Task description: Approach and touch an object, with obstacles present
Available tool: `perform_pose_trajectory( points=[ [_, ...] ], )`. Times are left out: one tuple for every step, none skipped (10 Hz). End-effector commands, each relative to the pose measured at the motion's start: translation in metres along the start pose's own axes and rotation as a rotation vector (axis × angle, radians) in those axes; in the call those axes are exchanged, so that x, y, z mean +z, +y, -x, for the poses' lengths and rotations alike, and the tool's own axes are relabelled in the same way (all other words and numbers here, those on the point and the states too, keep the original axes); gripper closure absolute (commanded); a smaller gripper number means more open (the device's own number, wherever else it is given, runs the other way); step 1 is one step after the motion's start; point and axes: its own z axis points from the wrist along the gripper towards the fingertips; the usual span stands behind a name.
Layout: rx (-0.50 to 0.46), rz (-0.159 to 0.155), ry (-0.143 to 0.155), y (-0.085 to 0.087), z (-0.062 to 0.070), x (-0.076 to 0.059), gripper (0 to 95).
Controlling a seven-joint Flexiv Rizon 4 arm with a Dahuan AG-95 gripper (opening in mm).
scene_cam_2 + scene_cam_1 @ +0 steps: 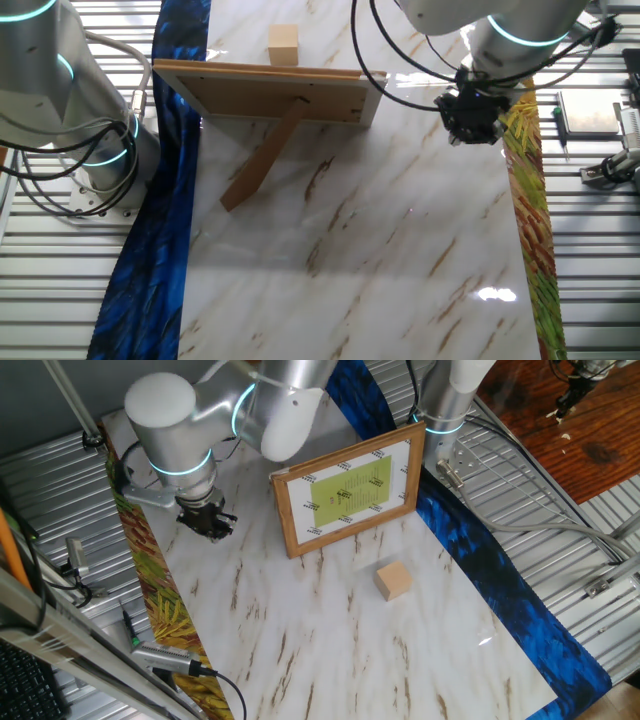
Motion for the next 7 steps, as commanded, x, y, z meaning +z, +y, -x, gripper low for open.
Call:
perform_pose_trajectory(
  points=[
    [0.041, 0.036, -0.048, 0.034, 0.044, 0.013, 95.0],
    [0.075, 0.033, -0.043, 0.051, 0.058, 0.016, 95.0],
    [0.106, 0.035, -0.042, 0.068, 0.067, 0.019, 95.0],
    [0.143, 0.034, -0.039, 0.086, 0.072, 0.022, 95.0],
    [0.168, 0.031, -0.035, 0.098, 0.075, 0.024, 95.0],
    [0.193, 0.027, -0.031, 0.114, 0.078, 0.029, 95.0],
    [0.206, 0.023, -0.028, 0.125, 0.078, 0.033, 95.0]
  ],
)
